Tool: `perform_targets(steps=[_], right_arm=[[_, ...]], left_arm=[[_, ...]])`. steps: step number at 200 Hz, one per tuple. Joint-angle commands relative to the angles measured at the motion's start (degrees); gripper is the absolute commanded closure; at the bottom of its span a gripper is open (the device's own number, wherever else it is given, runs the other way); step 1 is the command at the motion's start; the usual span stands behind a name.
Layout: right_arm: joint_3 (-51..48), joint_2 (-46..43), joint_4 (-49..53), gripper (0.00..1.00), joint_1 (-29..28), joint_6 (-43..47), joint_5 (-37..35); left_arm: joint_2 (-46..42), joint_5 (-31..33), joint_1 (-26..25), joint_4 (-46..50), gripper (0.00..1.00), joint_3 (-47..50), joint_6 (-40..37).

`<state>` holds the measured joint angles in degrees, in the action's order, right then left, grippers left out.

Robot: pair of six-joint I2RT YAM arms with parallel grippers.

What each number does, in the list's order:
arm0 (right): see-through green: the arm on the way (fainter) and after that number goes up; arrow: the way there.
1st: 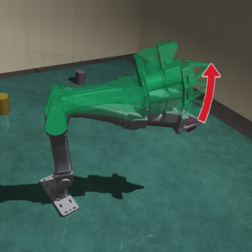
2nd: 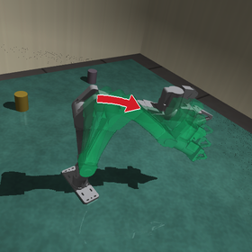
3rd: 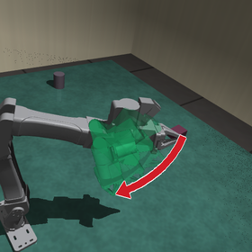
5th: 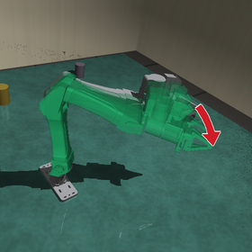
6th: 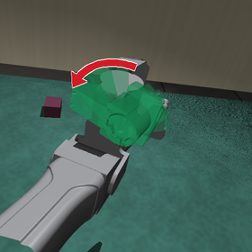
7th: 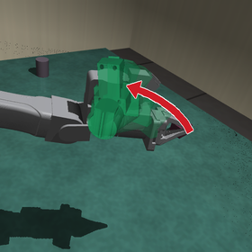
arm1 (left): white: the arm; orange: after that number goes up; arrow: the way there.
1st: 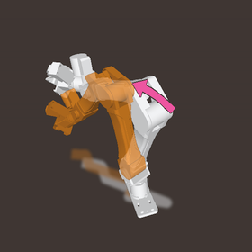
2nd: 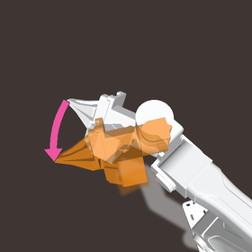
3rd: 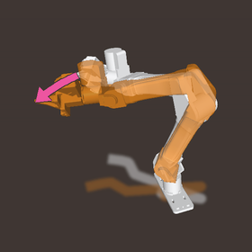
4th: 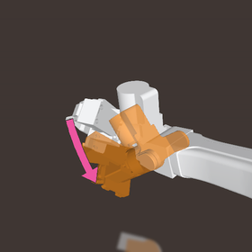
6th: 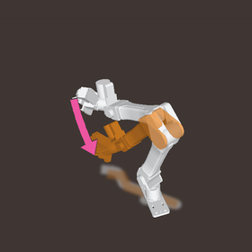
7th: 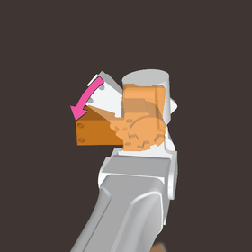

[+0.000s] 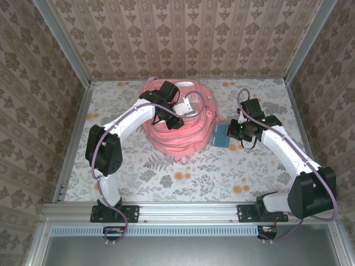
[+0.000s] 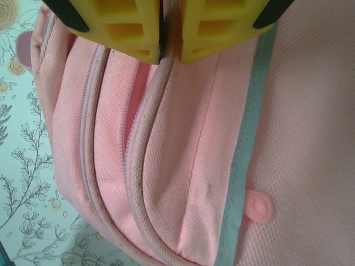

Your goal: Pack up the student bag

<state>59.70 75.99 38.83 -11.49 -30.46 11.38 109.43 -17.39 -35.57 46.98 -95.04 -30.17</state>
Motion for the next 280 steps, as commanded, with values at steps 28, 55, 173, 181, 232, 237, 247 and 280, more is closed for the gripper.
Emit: perform_targets(steps=[28,55,173,181,232,237,247,280], right_arm=[[-0.7,-2.2,-2.4,1.0,0.3,-2.2,2.4],[-1.1,-1.8,-3.1,1.0,0.2,-2.9,2.9],[-2.5,-6.1,-6.7,1.0,0.2,-7.7,9.1],[-2.6,-6.8,-7.6,1.0,0.2,-8.5,10.4],[-4.0,-6.3,-14.5,1.0,-0.5,-17.0,14.2],[-4.0,-5.8,-15.0,1.0,-0.7,-18.2,13.7],[-4.2,-4.6,-16.9,1.0,-0.8,-20.7,13.3],[-2.9,-0.1,-21.5,1.0,-1.2,-26.9,10.9]], left_arm=[[-3.3,18.2,-3.0,-15.6,0.75,9.3,-3.5],[-7.5,19.5,-4.0,-22.6,0.79,15.1,-6.3],[-7.4,14.8,-5.1,-19.7,1.0,8.4,-3.2],[-8.0,13.5,-5.4,-20.4,1.0,7.8,-2.0],[-9.6,11.5,-7.9,-28.1,1.0,4.5,8.0],[-9.5,12.2,-8.2,-28.9,1.0,4.2,8.9],[-9.2,12.9,-8.6,-30.1,1.0,3.5,10.7],[-8.5,12.9,-9.1,-31.6,1.0,1.3,14.5]])
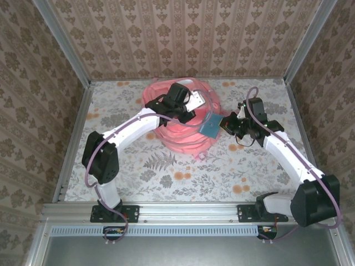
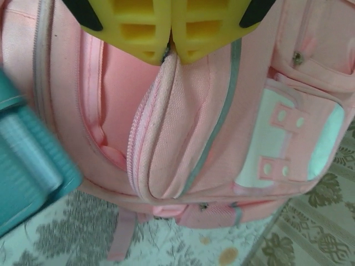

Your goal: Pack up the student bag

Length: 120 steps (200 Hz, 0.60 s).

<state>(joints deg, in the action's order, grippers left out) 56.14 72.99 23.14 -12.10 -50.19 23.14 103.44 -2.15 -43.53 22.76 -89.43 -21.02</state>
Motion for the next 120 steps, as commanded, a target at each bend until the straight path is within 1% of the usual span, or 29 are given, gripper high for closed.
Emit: perform_targets(steps=[1,21,24,44,69,83,94,104,112,120], right_arm=[[0.7,2.9,-6.1,1.0,-0.6,-7.4,-0.9],[2.1,6.3,-8.9,1.0,-1.5,-11.0,-2.0],[2.3,8.0,-9.5,1.0,-1.6,-11.4,-2.0],[5.1,12.9,-12.7,1.0,-3.4,-14.7,-2.3],[8.5,18.2,-15.4,1.0,-5.8,-20.0,-5.1],[9.0,20.2,-16.9,1.0,-6.9,-23.7,-8.2],[8.9,21.8,-19.2,0.98,-7.5,-26.4,-9.6],[8.9,23.5,-22.2,0.97,-7.7,-28.5,-9.3],[9.1,24.9,-25.2,0.93,-7.8,-29.5,-8.0],[9.9,26.3,-27.9,0.86,-7.8,-29.6,-6.5]], left_arm=[[-2.5,-2.4,-1.1,-7.3,1.0,-4.4,5.5],[-2.3,-3.9,-1.3,-7.4,1.0,-5.2,6.7],[-2.2,-4.0,-1.4,-7.5,1.0,-5.3,6.8],[-1.8,-4.4,-1.6,-7.4,1.0,-5.8,7.3],[-1.2,-4.4,-1.6,-7.3,1.0,-6.4,8.2],[-1.2,-4.0,-1.6,-7.3,1.0,-6.4,8.6],[-1.2,-3.7,-1.6,-7.2,1.0,-6.4,8.8],[-1.1,-3.5,-1.6,-7.2,1.0,-6.5,9.0],[-0.9,-3.3,-1.5,-7.0,1.0,-6.6,9.1],[-0.8,-3.2,-1.4,-7.0,1.0,-6.6,9.4]])
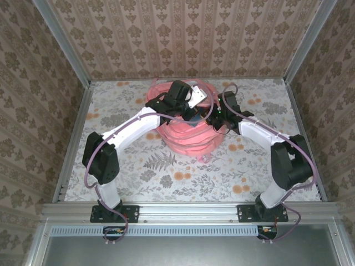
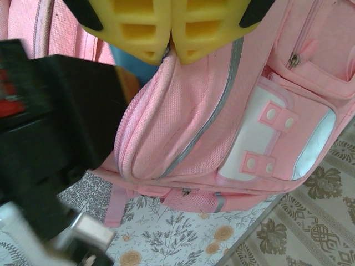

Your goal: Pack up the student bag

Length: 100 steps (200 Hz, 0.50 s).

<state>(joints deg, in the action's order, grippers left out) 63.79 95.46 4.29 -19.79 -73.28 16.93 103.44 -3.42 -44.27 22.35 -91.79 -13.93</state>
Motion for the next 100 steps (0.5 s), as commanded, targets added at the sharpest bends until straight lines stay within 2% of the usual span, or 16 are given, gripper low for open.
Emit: perform_targets(steps=[1,14,37,77,90,100], right_arm=[[2.3,4.0,-9.4,0.85,-0.2,-6.4,0.0],[3.2,5.0,-11.0,0.75,-0.3,-4.5,1.6],[-0.6,1.4,-11.5,0.65,-0.1,-2.6,0.9],[-9.3,-8.2,-6.1,0.66,1.3,-1.5,3.6],[-12.1,-12.2,-2.5,0.66,1.6,0.1,1.9],[-14.0,-15.1,0.5,0.64,1.6,2.2,-0.3]], left_arm=[[-0.7,-1.9,-0.7,-6.5,1.0,-4.3,2.4],[-0.4,-2.1,-0.4,-6.5,1.0,-4.4,2.9],[-0.1,-3.6,0.5,-6.3,1.0,-4.5,4.5],[1.1,-8.9,2.4,-6.1,1.0,-5.0,7.8],[2.1,-11.6,2.7,-4.4,0.96,-6.3,8.3],[2.7,-13.1,2.8,-3.0,0.89,-6.9,8.8]])
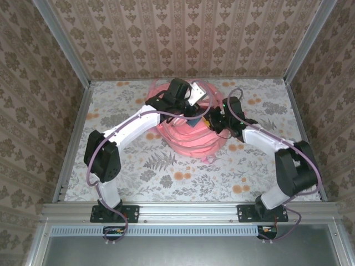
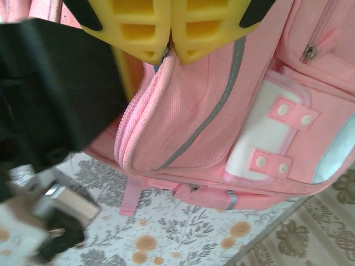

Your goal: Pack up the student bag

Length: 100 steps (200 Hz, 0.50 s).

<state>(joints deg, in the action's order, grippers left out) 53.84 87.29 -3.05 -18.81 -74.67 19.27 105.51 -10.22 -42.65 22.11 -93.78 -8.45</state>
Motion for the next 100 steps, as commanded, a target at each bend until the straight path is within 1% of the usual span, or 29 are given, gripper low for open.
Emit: perform_targets(steps=[1,4,6,21,35,50,61,70,86,100], right_arm=[[-4.2,-7.1,8.3,0.63,0.6,3.8,-2.8],[-4.5,-7.2,9.3,0.63,0.7,4.5,-3.4],[-4.7,-8.8,10.0,0.62,0.8,5.0,-3.7],[-5.9,-13.1,14.2,0.58,1.4,8.0,-6.2],[-7.0,-16.5,16.1,0.52,1.5,10.3,-8.4],[-7.0,-19.1,17.2,0.44,1.6,12.6,-9.0],[-6.3,-19.6,17.2,0.38,1.5,13.8,-8.0],[-5.5,-19.2,17.1,0.36,1.4,14.5,-6.7],[-4.2,-17.4,16.8,0.36,0.9,14.6,-5.4],[-2.8,-14.9,16.3,0.38,0.7,14.3,-4.1]], left_arm=[[0.6,-6.5,1.2,-2.6,0.88,-4.9,3.3],[0.7,-7.0,1.2,-2.4,0.85,-4.9,3.5],[0.7,-7.3,1.3,-2.2,0.83,-4.9,3.7],[0.0,-8.1,2.0,-1.3,0.65,-3.7,5.8],[-1.4,-9.8,3.6,-0.8,0.48,-1.8,8.7],[-4.6,-11.3,5.8,-2.2,0.34,2.6,11.8],[-7.5,-12.0,7.6,-4.2,0.27,7.4,13.6],[-10.3,-11.7,9.1,-6.1,0.23,11.7,14.3],[-14.5,-10.6,11.6,-7.8,0.19,19.1,14.6],[-17.5,-9.9,13.4,-9.3,0.16,25.2,14.9]])
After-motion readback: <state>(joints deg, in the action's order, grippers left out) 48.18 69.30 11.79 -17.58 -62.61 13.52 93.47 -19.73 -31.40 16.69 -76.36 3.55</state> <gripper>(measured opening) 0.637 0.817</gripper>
